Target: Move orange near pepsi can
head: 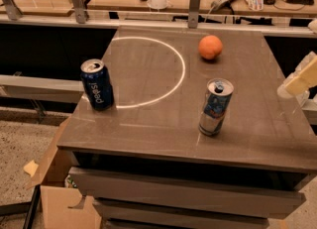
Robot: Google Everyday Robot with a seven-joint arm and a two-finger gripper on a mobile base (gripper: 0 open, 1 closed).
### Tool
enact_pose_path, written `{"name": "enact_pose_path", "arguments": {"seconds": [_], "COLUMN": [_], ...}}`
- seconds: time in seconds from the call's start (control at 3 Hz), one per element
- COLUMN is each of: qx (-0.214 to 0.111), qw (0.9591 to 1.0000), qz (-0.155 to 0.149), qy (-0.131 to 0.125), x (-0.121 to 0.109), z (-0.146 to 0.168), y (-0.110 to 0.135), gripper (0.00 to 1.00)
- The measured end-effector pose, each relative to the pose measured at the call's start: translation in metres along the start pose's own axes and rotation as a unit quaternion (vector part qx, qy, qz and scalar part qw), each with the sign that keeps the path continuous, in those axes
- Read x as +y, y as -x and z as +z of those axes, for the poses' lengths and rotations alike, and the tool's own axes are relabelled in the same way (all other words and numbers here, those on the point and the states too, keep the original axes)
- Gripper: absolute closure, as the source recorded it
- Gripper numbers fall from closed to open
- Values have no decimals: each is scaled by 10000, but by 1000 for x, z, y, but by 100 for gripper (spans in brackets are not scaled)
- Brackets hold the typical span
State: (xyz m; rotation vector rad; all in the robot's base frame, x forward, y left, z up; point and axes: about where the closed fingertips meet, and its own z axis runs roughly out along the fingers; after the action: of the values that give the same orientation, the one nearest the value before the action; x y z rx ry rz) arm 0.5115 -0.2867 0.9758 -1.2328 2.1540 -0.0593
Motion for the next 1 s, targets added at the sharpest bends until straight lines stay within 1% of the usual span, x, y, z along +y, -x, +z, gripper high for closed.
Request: {"name": "enact_pose_path", "arguments": {"seconds": [0.33,0.67,1.0], "qx": [-426,-701,-724], "qw": [9975,9930,9922], "qz": [410,881,954], "qy": [-386,-370,-347], "x": [-44,-72,-76], "z": [15,41,48], "y": [-12,-14,-15], "gripper": [0,0,0]}}
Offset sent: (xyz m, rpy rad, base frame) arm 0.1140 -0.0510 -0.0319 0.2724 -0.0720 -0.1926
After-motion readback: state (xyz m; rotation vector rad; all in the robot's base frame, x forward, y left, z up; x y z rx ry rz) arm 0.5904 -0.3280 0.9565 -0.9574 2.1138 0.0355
